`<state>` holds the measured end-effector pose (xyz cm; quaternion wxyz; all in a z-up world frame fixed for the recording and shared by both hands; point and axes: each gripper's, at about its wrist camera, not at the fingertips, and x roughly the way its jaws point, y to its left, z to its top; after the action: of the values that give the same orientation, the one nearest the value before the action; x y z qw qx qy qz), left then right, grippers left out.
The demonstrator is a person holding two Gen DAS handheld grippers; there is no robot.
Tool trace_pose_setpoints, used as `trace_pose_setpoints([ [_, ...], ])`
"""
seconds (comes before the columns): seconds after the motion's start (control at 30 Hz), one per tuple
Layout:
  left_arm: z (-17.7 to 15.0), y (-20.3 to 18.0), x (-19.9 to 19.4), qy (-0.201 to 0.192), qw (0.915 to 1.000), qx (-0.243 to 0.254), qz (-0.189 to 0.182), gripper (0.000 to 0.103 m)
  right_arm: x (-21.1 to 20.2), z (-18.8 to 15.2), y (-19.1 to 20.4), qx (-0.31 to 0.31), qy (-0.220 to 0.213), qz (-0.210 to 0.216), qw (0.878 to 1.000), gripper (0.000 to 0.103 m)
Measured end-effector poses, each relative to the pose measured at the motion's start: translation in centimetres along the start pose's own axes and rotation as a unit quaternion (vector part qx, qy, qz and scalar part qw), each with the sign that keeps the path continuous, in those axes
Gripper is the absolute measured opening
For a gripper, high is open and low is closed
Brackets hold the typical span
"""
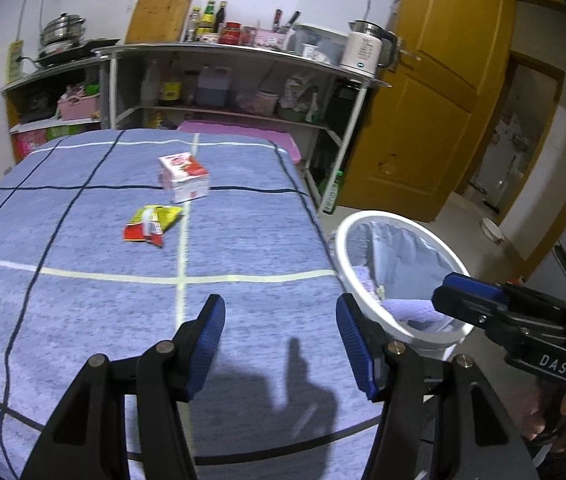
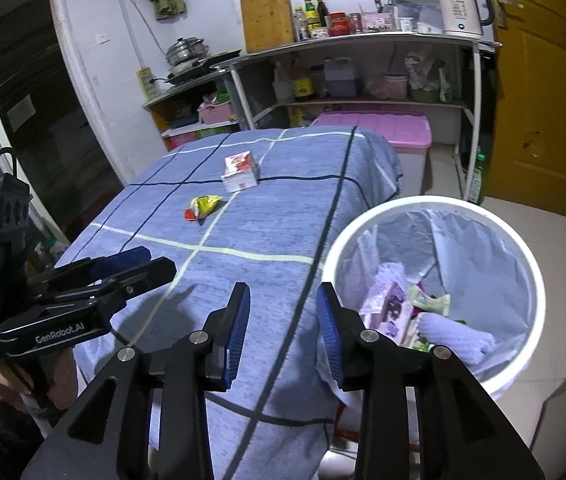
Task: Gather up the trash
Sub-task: 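Move both tools back over the table toward the juice box and yellow wrapper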
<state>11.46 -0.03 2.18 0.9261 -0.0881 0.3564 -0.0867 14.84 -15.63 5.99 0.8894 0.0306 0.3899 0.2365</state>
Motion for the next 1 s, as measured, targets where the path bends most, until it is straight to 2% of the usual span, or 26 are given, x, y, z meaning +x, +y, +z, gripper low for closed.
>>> trace_pose_setpoints([
  [0.47,1.4,4.5,0.3,-0.008,0.9989,-0.019,0.043,0.060,3.3,1.9,2.0,-0.025,0.017,0.033,0.999,0.036],
  [0.73,3.1,6.9,2.6,0.000,0.9979,-0.021,0.062,0.060,5.0,3.8,2.1,-0.032,0.021,0.045,0.998,0.037],
  [0.77,3.3,7.1,3.0,0.002,0.9977,-0.020,0.064,0.060,5.2,3.8,2.2,-0.032,0.022,0.045,0.998,0.038],
  [0.87,3.9,7.9,4.4,0.008,0.9974,-0.018,0.069,0.060,6.0,4.4,2.2,-0.035,0.025,0.048,0.998,0.050],
  [1.0,4.5,8.8,6.7,0.023,0.9968,-0.013,0.075,0.060,7.0,5.2,2.1,-0.035,0.026,0.049,0.998,0.052],
])
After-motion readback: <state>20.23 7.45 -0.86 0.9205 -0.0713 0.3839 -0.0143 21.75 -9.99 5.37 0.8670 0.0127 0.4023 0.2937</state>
